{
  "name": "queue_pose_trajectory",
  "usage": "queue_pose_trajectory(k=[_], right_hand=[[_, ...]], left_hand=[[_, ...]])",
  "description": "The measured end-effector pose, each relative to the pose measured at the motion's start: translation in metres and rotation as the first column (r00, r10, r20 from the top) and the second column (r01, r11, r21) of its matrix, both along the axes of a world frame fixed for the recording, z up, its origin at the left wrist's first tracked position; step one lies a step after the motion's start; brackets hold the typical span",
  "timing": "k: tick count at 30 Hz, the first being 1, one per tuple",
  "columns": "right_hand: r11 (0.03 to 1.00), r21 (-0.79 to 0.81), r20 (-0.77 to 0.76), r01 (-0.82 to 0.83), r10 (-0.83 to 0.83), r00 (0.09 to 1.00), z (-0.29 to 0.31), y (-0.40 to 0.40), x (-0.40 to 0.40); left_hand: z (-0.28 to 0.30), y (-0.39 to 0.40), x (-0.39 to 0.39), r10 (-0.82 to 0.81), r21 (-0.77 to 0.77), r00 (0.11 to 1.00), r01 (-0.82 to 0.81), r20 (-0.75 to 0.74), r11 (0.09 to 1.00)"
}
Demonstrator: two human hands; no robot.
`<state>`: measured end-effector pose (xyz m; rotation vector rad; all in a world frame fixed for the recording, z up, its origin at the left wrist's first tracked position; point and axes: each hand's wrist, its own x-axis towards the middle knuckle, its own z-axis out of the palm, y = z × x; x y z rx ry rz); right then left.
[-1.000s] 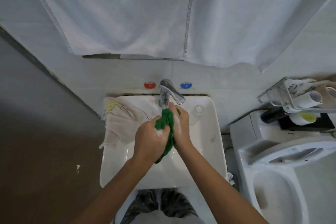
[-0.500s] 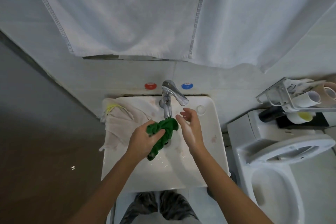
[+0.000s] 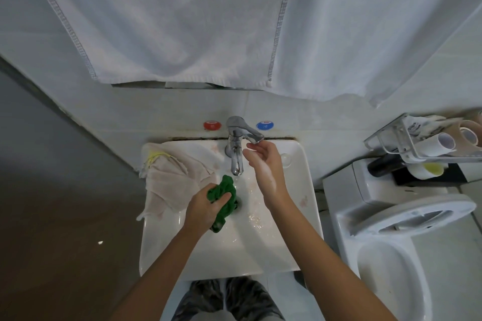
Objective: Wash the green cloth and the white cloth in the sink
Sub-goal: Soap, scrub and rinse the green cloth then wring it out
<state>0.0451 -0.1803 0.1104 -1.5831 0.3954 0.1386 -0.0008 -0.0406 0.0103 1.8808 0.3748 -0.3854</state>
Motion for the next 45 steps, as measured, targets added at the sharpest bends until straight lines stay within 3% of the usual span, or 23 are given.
queue_pose_trajectory(k=[12,16,20,23,26,29,39,45], right_hand=[[0.996,-0.054,0.091,-0.067,0.072,0.993,-0.006,-0.005,0.003],[0.986,-0.151,0.128,0.065,-0.046,0.991,-0.04,-0.006,-0.013],[0.973,-0.225,-0.125,0.048,-0.078,0.989,-0.096,0.001,-0.026],[0.997,-0.077,-0.31,-0.001,-0.024,0.951,-0.121,0.011,-0.02],[0.996,0.059,-0.358,0.059,-0.034,0.933,-0.135,0.022,-0.01],[0.992,0.061,-0.32,0.11,-0.084,0.944,-0.14,0.026,-0.005],[0.982,-0.056,-0.353,0.18,-0.188,0.916,-0.15,0.028,0.003],[0.955,-0.296,-0.263,0.016,-0.097,0.96,-0.153,0.022,-0.001]], left_hand=[[-0.02,-0.016,0.017,0.016,0.056,0.999,-0.015,-0.032,0.998],[-0.024,-0.024,0.025,0.043,0.077,0.999,-0.044,0.012,0.996],[-0.024,-0.034,0.035,0.036,-0.024,0.999,-0.035,0.028,0.999],[-0.024,-0.043,0.039,0.086,-0.125,0.996,-0.086,-0.007,0.988],[-0.028,-0.051,0.043,0.192,-0.217,0.977,-0.209,-0.096,0.954],[-0.031,-0.055,0.047,0.226,-0.243,0.967,-0.248,-0.114,0.938],[-0.039,-0.064,0.055,0.324,0.02,0.945,-0.323,-0.05,0.946],[-0.046,-0.063,0.051,0.301,0.108,0.951,-0.293,-0.067,0.95]])
